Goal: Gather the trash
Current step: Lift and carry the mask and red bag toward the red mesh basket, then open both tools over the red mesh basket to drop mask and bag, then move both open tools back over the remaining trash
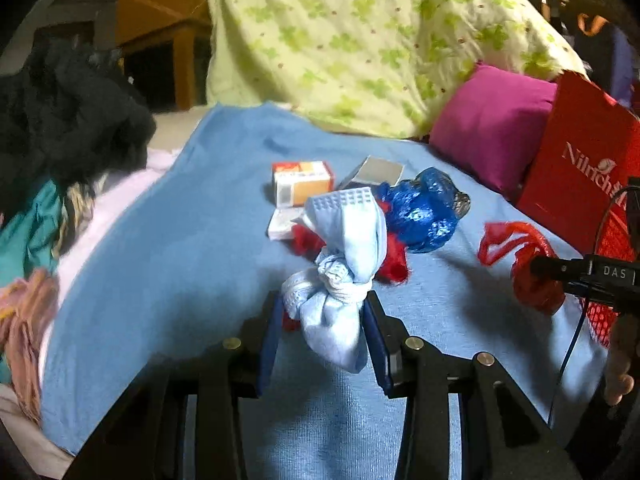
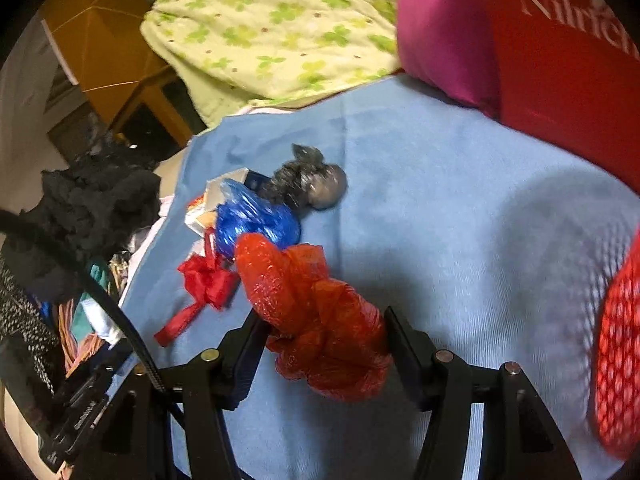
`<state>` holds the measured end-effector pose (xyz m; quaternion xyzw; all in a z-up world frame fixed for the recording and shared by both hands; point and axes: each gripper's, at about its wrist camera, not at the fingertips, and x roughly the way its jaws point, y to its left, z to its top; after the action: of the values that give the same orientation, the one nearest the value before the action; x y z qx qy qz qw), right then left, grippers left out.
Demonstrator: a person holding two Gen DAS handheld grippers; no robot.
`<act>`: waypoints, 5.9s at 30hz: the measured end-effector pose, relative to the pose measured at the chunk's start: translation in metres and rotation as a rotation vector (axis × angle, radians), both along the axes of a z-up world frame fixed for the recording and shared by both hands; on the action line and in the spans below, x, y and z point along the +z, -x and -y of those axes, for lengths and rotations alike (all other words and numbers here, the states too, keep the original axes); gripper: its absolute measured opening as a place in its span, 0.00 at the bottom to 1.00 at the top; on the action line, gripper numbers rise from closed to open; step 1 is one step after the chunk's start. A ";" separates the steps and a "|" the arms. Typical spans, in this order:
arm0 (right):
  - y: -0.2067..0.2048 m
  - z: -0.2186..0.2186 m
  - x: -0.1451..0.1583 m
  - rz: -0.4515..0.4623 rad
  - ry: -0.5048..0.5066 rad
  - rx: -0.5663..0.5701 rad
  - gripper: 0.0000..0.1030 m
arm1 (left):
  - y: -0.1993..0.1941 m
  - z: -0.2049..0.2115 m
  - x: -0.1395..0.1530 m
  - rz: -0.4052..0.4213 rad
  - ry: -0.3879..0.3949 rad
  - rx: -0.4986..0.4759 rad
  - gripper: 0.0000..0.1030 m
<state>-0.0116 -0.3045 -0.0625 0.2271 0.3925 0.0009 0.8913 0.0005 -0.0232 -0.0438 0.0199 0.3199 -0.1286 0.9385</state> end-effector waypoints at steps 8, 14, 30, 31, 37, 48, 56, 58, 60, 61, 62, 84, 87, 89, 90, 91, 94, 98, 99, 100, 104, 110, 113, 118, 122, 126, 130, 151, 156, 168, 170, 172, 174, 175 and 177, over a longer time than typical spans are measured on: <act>0.021 -0.006 0.009 0.003 0.017 -0.007 0.60 | 0.010 0.000 0.002 0.043 -0.042 -0.018 0.41; 0.034 -0.001 0.010 0.006 -0.003 -0.004 0.60 | 0.006 0.003 -0.004 0.026 -0.062 -0.008 0.41; 0.044 -0.002 0.015 0.075 -0.066 0.068 0.60 | 0.002 0.011 -0.024 -0.017 -0.148 0.014 0.41; 0.045 -0.003 0.016 0.080 -0.066 0.076 0.60 | 0.002 0.012 -0.024 -0.021 -0.151 0.014 0.41; 0.050 -0.009 0.022 0.123 -0.054 0.124 0.60 | 0.007 0.020 -0.012 -0.065 -0.178 0.032 0.41; 0.066 0.000 0.041 0.239 -0.086 0.151 0.60 | 0.035 0.050 0.058 0.047 -0.265 0.081 0.41; 0.075 0.007 0.049 0.288 -0.103 0.166 0.60 | 0.051 0.073 0.079 0.070 -0.283 0.063 0.41; 0.077 0.009 0.051 0.299 -0.105 0.168 0.60 | 0.056 0.077 0.084 0.082 -0.288 0.057 0.41; 0.079 0.011 0.053 0.311 -0.111 0.169 0.60 | 0.059 0.080 0.087 0.090 -0.288 0.051 0.41; 0.080 0.013 0.054 0.318 -0.112 0.167 0.60 | 0.060 0.082 0.089 0.094 -0.290 0.049 0.41; 0.081 0.014 0.055 0.324 -0.114 0.167 0.60 | 0.061 0.083 0.091 0.097 -0.292 0.050 0.41; 0.104 0.032 0.071 0.419 -0.138 0.148 0.60 | 0.074 0.105 0.109 0.118 -0.286 0.015 0.41; 0.106 0.035 0.072 0.426 -0.138 0.137 0.60 | 0.075 0.110 0.110 0.118 -0.287 0.007 0.41; 0.108 0.036 0.073 0.426 -0.138 0.132 0.60 | 0.076 0.113 0.112 0.121 -0.284 0.002 0.41; 0.108 0.037 0.073 0.427 -0.139 0.132 0.60 | 0.077 0.114 0.113 0.123 -0.284 0.000 0.41; 0.109 0.036 0.074 0.427 -0.138 0.131 0.60 | 0.078 0.117 0.115 0.128 -0.284 -0.005 0.41; 0.110 0.037 0.077 0.429 -0.142 0.130 0.60 | 0.081 0.121 0.120 0.140 -0.280 -0.018 0.41; 0.116 0.039 0.087 0.435 -0.131 0.121 0.60 | 0.085 0.124 0.128 0.157 -0.268 -0.020 0.41; 0.119 0.039 0.089 0.436 -0.125 0.120 0.60 | 0.086 0.124 0.129 0.160 -0.264 -0.020 0.41; 0.121 0.040 0.093 0.440 -0.121 0.117 0.60 | 0.087 0.124 0.131 0.164 -0.260 -0.021 0.41; 0.137 0.048 0.114 0.471 -0.105 0.103 0.60 | 0.091 0.127 0.136 0.173 -0.250 -0.030 0.41; 0.163 0.061 0.144 0.507 -0.073 0.069 0.60 | 0.097 0.138 0.147 0.169 -0.205 -0.077 0.41; 0.179 0.075 0.153 0.505 -0.060 0.031 0.60 | 0.099 0.147 0.153 0.163 -0.172 -0.115 0.41; 0.203 0.106 0.160 0.495 -0.056 -0.053 0.60 | 0.102 0.174 0.161 0.131 -0.115 -0.222 0.41; 0.222 0.140 0.159 0.487 -0.068 -0.143 0.60 | 0.107 0.203 0.166 0.115 -0.068 -0.329 0.41; 0.238 0.170 0.152 0.471 -0.094 -0.218 0.60 | 0.112 0.240 0.167 0.095 -0.051 -0.433 0.41; 0.248 0.199 0.138 0.446 -0.138 -0.287 0.61 | 0.119 0.275 0.162 0.077 -0.051 -0.519 0.42; 0.259 0.230 0.113 0.415 -0.232 -0.388 0.71 | 0.108 0.297 0.130 0.016 -0.065 -0.563 0.67; 0.250 0.206 0.133 0.444 -0.184 -0.342 0.71 | 0.099 0.246 0.116 0.010 -0.067 -0.478 0.68; 0.182 0.101 0.165 0.443 -0.080 -0.088 0.71 | 0.059 0.088 0.057 -0.054 -0.110 -0.159 0.68; 0.162 0.079 0.161 0.411 -0.079 -0.035 0.71 | 0.051 0.065 0.050 -0.071 -0.102 -0.107 0.68; 0.143 0.061 0.154 0.375 -0.084 0.008 0.71 | 0.041 0.040 0.042 -0.090 -0.085 -0.053 0.68; 0.126 0.045 0.145 0.339 -0.082 0.041 0.71 | 0.033 0.022 0.037 -0.104 -0.068 -0.018 0.68; 0.115 0.036 0.140 0.318 -0.079 0.060 0.71 | 0.029 0.015 0.035 -0.110 -0.061 -0.004 0.68; 0.096 0.024 0.128 0.280 -0.075 0.092 0.71 | 0.024 0.003 0.029 -0.122 -0.047 0.017 0.68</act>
<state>-0.1081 -0.3284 0.0660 0.2397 0.2739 0.0883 0.9272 -0.0231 -0.0261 -0.0150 0.0313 0.3797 -0.1141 0.9175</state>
